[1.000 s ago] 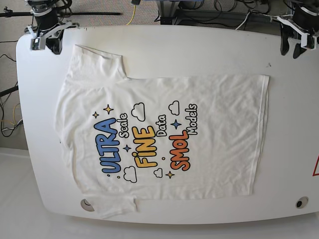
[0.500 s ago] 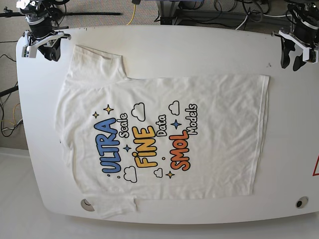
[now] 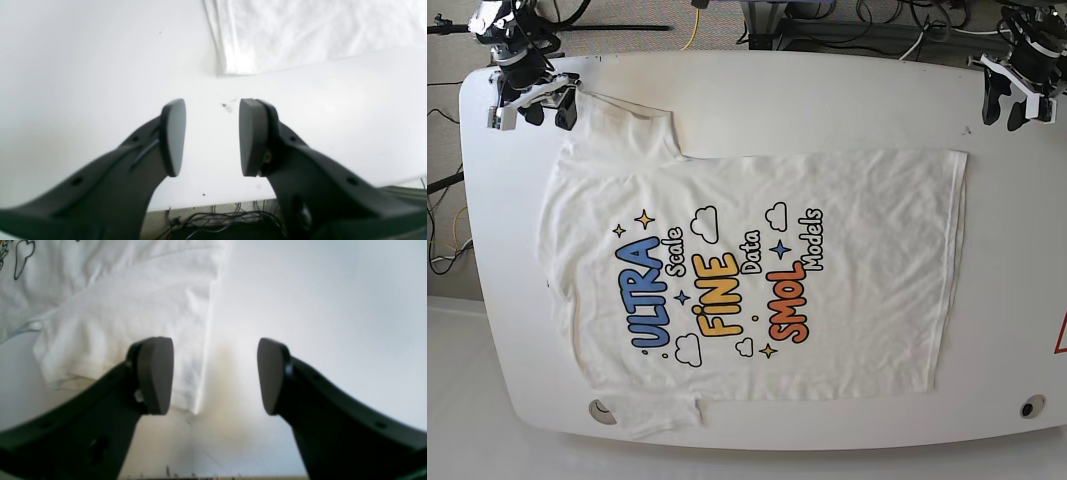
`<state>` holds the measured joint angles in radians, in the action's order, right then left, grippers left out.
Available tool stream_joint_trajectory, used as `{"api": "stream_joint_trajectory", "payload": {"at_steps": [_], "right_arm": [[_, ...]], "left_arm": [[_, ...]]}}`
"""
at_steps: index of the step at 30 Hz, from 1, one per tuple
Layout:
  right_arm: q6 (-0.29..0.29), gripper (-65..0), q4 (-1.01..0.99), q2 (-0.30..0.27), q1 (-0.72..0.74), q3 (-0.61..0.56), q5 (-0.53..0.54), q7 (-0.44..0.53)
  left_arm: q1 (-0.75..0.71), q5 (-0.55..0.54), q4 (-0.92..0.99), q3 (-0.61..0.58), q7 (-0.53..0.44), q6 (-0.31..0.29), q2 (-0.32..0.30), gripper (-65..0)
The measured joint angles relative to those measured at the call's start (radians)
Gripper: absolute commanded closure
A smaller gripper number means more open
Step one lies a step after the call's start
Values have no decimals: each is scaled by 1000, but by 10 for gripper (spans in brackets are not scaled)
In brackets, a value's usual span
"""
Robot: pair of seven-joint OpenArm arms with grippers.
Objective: Fold the T-shirt properly
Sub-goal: 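Move both grippers down toward the shirt's shoulder corners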
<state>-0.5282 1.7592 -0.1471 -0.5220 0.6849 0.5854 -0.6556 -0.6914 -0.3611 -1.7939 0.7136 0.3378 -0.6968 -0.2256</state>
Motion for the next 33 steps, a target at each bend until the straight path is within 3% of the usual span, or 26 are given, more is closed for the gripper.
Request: {"api": "stream_joint_trajectory", "payload": {"at_steps": [33], "right_arm": [[8, -388, -66, 13, 71, -91, 66, -63]], "left_arm": [[13, -22, -2, -9, -1, -1, 14, -247]]}}
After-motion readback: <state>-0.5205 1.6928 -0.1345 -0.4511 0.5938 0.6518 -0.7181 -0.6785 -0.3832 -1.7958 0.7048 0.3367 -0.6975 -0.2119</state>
